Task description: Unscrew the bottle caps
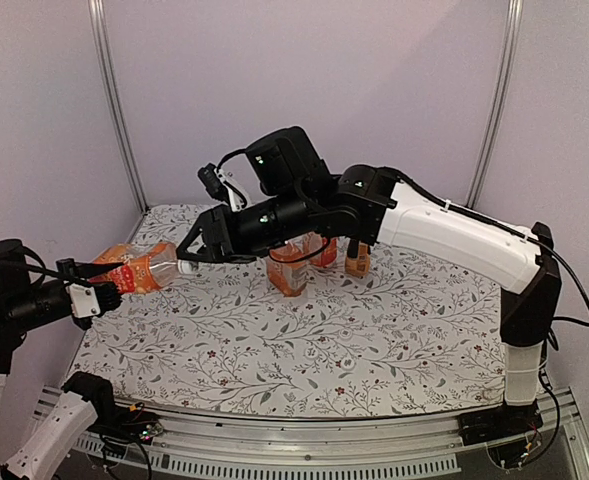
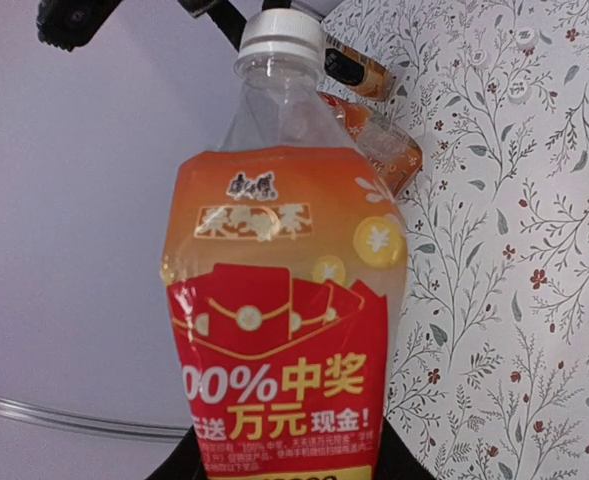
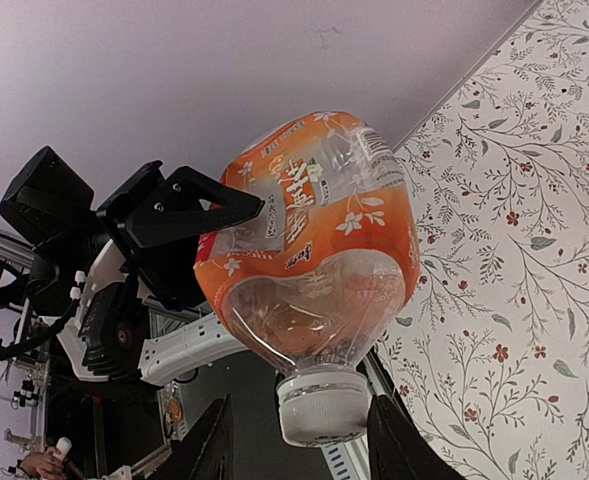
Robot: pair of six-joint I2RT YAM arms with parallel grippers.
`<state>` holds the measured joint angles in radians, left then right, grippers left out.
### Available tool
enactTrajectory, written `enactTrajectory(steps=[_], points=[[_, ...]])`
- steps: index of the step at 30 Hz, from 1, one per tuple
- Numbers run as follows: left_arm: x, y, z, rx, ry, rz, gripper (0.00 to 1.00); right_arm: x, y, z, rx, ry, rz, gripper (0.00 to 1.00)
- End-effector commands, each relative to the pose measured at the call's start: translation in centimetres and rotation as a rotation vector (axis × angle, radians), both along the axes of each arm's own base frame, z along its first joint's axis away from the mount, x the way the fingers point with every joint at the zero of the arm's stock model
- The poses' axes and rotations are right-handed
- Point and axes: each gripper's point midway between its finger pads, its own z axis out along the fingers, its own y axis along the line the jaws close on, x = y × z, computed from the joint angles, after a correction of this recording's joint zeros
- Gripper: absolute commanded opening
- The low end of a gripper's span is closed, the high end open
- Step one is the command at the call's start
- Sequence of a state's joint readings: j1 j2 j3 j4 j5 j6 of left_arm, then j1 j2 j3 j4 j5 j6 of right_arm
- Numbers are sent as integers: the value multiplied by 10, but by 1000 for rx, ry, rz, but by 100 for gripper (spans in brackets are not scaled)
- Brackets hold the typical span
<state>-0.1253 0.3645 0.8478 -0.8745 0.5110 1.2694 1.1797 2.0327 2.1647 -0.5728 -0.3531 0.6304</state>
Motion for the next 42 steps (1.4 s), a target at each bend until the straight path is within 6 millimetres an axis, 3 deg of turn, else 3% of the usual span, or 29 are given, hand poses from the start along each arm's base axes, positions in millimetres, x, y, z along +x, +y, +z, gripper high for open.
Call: enactTrajectory(steps=[1, 13, 15, 20, 25, 28, 30, 35, 42], points=[[2, -2, -1, 3, -7, -13, 24, -5, 11, -19, -11, 46, 30, 40], [6, -2, 0, -12, 3, -4, 24, -6, 13, -36, -42, 75, 31, 37], [6, -3, -1, -14, 7, -4, 24, -6, 13, -38, -45, 75, 32, 31], [8, -2, -1, -29, 20, 5, 23, -10, 14, -33, -28, 76, 58, 2], [11, -5, 6, -137, 103, 37, 19, -32, 14, -25, -4, 15, 170, 0], [-4, -17, 0, -175, 231, -33, 15, -44, 3, -22, -67, -244, 183, 0], [-20, -27, -6, -194, 316, -111, 14, -57, -9, -18, -102, -513, 255, 0], [-54, -40, -17, -199, 421, -253, 13, -86, -30, -27, -205, -1019, 422, 0], [-68, -42, -17, -192, 438, -300, 12, -92, -32, -43, -401, -1626, 545, 0]])
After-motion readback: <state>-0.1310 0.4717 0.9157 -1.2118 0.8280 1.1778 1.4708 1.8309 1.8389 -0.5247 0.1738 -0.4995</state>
